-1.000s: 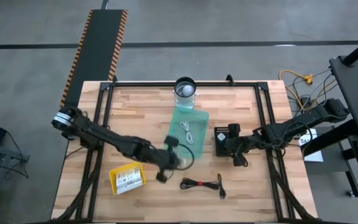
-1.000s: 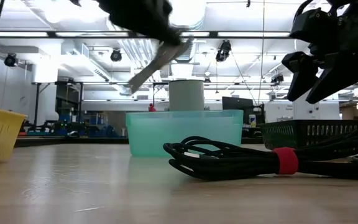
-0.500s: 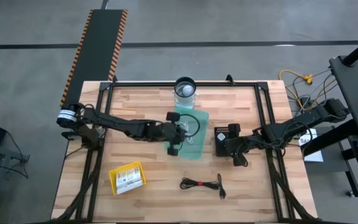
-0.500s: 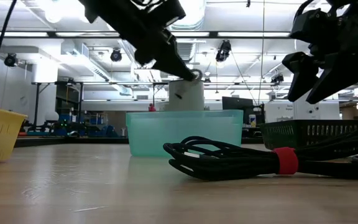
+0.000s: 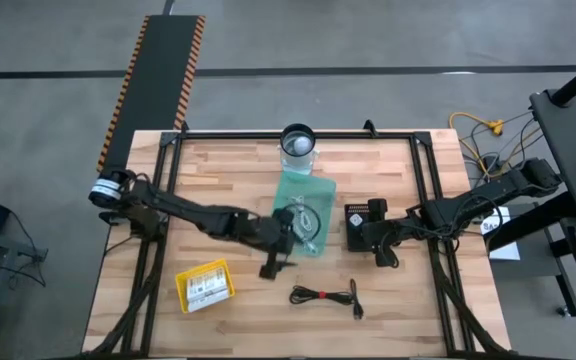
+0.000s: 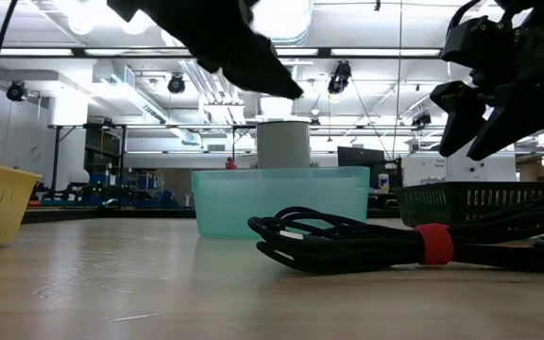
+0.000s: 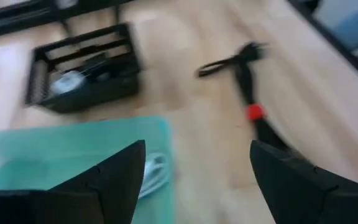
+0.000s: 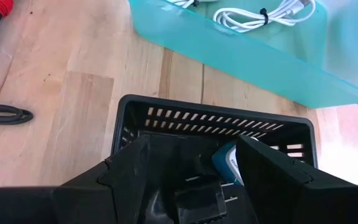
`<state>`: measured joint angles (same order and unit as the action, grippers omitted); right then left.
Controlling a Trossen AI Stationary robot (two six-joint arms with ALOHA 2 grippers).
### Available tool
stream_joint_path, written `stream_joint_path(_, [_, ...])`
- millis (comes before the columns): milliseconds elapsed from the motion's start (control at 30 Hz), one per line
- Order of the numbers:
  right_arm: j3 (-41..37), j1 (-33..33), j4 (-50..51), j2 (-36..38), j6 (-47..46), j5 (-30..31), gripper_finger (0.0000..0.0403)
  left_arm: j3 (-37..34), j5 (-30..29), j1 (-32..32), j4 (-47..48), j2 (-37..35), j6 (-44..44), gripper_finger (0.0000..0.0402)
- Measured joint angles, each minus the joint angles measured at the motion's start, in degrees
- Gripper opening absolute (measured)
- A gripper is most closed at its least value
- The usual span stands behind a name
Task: Pick and place items into bin
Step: Put the left black charger cable into the green bin
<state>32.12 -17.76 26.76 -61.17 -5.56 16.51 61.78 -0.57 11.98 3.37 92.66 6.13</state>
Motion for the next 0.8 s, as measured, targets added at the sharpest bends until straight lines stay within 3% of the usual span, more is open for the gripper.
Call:
stream_joint_path(300, [0.0, 0.0, 0.0, 0.0, 0.0, 0.0, 0.0224, 0.0, 0.3, 10.3, -5.9, 1.5, -0.2, 0.0273])
stream_joint_path(400, [0.0, 0.0, 0.0, 0.0, 0.2, 0.0, 0.0224, 0.1, 0.5, 12.3, -7.0, 3.8, -4.0, 0.0273])
stream_joint_path(633, [0.0, 0.0, -0.1, 0.0, 0.1, 0.0, 0.0224, 0.1, 0.1, 12.2, -9.5, 11.4, -17.8, 0.0273])
stream_joint_path(800, [0.0, 0.0, -0.1, 0.0, 0.0, 0.0, 0.0224, 0.1, 0.1, 11.4, -13.5, 15.4, -20.7, 0.0273])
